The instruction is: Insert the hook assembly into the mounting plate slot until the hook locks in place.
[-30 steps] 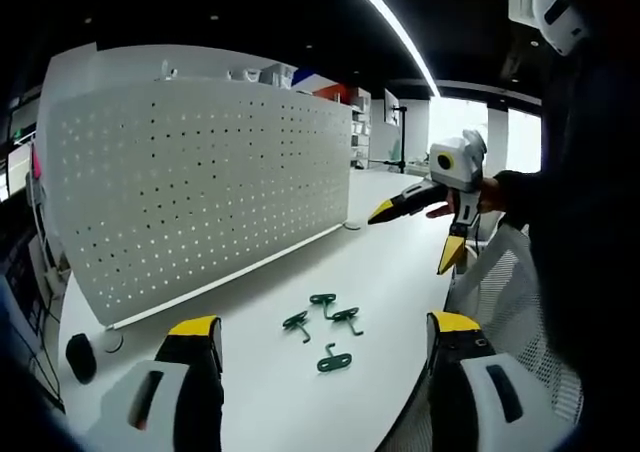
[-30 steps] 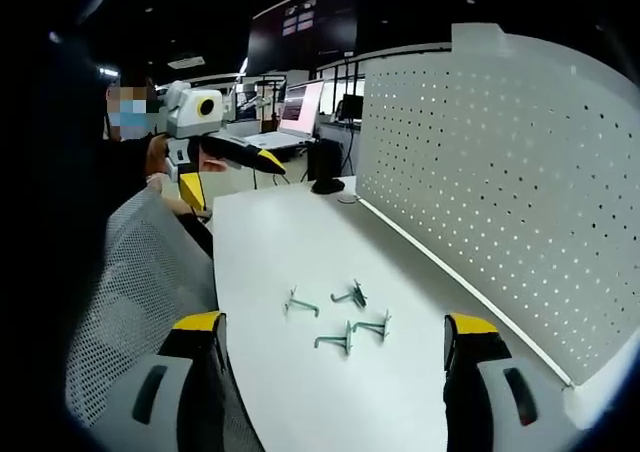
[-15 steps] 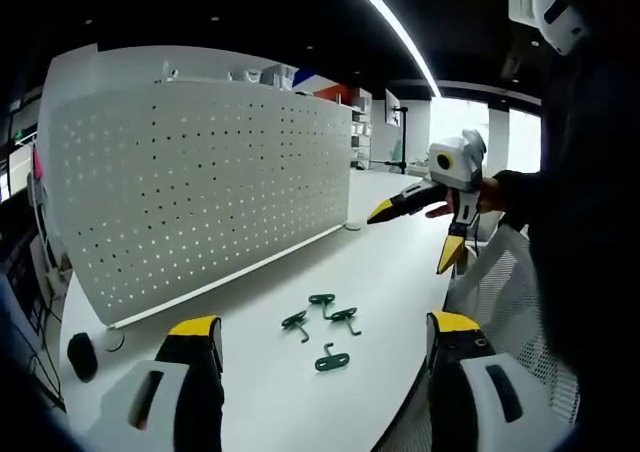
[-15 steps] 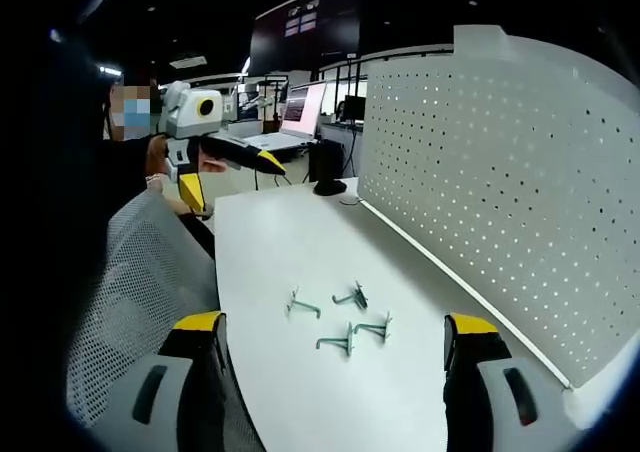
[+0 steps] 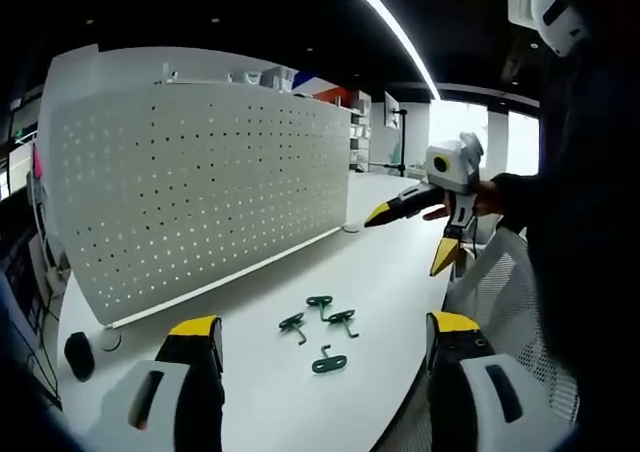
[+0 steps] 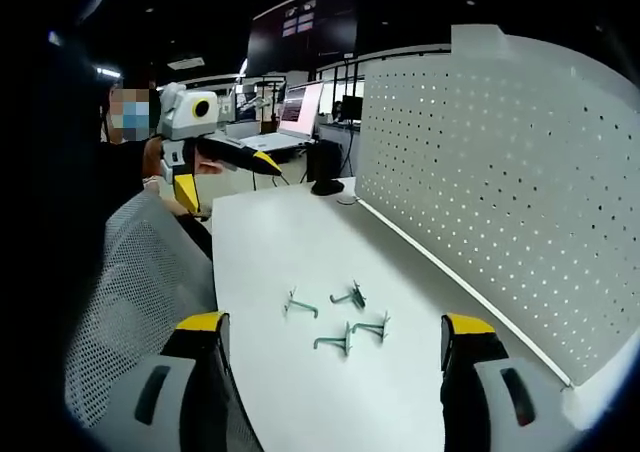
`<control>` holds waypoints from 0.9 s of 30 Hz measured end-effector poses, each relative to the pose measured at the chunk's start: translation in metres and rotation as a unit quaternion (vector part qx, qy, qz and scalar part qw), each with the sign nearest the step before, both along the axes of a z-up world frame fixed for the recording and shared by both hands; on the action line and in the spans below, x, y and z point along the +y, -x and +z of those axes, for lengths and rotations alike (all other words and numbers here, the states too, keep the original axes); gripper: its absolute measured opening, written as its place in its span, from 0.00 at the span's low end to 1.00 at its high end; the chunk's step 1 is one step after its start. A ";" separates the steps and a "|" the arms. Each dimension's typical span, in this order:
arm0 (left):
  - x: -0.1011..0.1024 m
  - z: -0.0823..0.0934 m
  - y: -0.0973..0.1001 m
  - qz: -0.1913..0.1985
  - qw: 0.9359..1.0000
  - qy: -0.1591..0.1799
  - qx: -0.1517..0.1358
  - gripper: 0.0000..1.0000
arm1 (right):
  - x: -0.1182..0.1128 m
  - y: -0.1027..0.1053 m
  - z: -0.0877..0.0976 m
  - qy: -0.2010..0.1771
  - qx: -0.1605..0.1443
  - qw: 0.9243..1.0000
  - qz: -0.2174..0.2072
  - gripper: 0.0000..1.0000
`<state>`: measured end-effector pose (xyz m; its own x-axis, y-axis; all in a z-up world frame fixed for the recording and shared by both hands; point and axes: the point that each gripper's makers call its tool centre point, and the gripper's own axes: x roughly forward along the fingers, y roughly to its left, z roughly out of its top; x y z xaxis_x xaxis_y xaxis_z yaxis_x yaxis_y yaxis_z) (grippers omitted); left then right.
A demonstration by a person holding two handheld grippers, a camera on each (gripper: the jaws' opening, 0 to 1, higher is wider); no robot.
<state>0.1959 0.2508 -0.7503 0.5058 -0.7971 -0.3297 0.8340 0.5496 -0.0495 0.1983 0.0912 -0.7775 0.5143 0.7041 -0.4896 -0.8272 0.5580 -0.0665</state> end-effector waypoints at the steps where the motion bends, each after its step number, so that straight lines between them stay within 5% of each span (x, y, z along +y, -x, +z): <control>1: -0.001 -0.001 0.000 -0.001 1.000 0.000 0.001 0.85 | 0.000 0.000 0.000 0.001 0.000 1.000 0.000 0.83; 18: -0.005 0.008 0.005 0.005 1.000 0.018 -0.009 0.85 | 0.024 -0.025 0.010 0.017 -0.018 0.999 0.024 0.61; 27: -0.005 0.012 0.010 0.009 1.000 0.024 -0.014 0.85 | 0.043 -0.039 0.001 0.023 -0.012 0.999 0.045 0.53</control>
